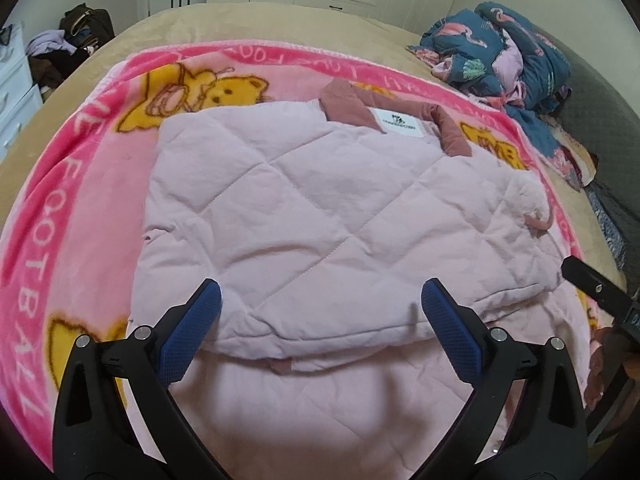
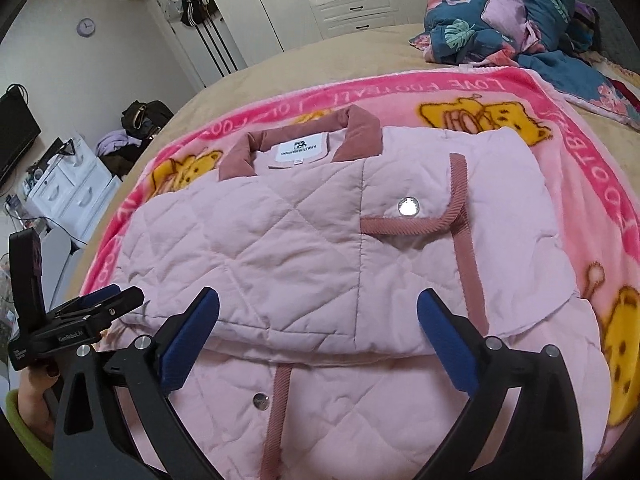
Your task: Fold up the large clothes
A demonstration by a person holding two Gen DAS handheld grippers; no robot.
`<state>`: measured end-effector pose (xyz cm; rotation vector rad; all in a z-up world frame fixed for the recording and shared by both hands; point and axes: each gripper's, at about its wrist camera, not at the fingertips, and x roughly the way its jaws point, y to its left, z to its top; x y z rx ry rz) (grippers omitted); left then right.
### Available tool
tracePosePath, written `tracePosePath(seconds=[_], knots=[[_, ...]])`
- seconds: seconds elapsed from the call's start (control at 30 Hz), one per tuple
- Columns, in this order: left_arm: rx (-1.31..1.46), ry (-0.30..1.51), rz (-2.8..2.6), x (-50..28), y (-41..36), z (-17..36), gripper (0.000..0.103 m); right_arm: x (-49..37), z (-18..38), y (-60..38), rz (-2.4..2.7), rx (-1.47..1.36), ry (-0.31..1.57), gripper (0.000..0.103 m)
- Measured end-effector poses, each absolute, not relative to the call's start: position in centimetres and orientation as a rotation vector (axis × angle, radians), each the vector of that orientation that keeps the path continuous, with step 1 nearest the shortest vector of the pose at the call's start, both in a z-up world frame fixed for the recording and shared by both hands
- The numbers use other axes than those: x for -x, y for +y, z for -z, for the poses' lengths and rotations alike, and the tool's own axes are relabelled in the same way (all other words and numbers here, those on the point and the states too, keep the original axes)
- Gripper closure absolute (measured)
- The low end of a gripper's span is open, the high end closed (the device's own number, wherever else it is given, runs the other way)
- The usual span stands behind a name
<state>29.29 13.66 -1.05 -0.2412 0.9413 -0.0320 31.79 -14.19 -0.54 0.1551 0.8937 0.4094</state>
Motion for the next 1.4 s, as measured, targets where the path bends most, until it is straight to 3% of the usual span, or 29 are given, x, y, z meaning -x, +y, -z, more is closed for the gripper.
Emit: tracePosePath(seconds=[1.4], knots=[[0.255,0.782,0.103,-20.0,10.4,-6.8,0.009,-23.6,-7.2,-18.9,-0.43,-0.205,0.716,0.004]])
